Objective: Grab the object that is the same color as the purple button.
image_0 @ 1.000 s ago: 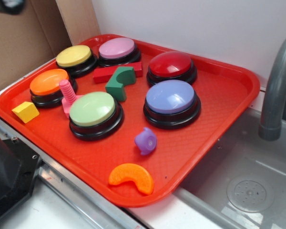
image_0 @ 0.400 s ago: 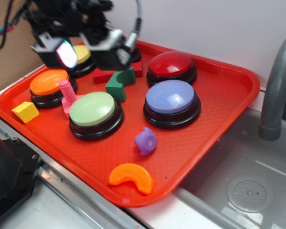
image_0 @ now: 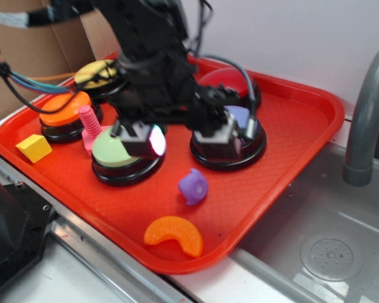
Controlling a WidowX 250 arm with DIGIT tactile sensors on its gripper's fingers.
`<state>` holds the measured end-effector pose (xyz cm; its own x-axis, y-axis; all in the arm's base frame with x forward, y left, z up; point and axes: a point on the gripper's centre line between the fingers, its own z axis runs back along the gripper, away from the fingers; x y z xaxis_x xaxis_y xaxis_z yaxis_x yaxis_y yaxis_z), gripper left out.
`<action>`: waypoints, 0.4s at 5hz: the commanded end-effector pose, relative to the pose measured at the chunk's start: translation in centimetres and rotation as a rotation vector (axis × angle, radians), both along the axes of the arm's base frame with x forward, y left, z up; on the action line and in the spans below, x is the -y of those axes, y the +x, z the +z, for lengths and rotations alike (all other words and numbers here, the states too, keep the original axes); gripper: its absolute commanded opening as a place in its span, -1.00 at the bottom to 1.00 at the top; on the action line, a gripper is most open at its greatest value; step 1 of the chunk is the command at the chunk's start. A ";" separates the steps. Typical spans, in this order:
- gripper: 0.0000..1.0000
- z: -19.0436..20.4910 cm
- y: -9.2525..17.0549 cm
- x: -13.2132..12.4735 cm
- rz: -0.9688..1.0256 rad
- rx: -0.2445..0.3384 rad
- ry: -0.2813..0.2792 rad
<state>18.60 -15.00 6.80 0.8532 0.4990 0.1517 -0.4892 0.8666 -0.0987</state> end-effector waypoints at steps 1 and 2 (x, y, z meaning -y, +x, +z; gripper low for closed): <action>1.00 -2.2 1.0 -0.3 0.131 0.006 0.074; 1.00 -3.0 1.2 -1.3 0.174 -0.003 0.093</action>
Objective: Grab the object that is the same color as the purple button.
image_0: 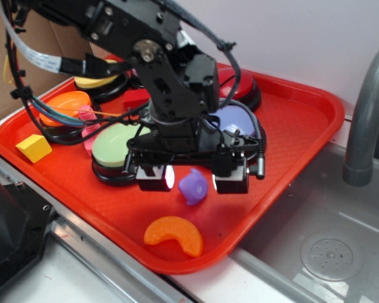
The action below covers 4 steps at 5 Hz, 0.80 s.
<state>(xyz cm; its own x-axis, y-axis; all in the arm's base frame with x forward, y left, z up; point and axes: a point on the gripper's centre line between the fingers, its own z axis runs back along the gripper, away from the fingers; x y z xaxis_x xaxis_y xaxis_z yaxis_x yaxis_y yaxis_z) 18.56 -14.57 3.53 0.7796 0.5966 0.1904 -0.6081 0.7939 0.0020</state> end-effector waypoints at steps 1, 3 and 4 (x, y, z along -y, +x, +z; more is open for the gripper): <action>-0.18 0.0 1.5 -1.0 0.031 0.025 0.009; -1.00 -0.2 1.7 -0.8 0.018 0.030 -0.011; -1.00 2.1 2.1 -0.8 -0.061 0.037 -0.027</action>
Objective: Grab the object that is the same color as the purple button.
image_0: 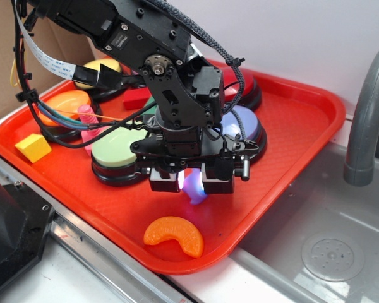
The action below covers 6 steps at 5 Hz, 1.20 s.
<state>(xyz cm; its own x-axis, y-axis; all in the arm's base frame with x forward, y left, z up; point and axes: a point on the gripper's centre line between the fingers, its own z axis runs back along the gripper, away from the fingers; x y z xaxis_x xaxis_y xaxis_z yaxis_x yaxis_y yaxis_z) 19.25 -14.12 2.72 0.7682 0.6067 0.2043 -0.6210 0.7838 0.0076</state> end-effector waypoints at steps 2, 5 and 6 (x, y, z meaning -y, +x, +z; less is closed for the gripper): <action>-1.00 11.8 2.4 -3.1 -0.342 -0.016 -0.074; -1.00 17.0 2.2 -10.5 -0.559 0.006 -0.053; -1.00 16.6 1.6 -11.3 -0.513 0.069 -0.033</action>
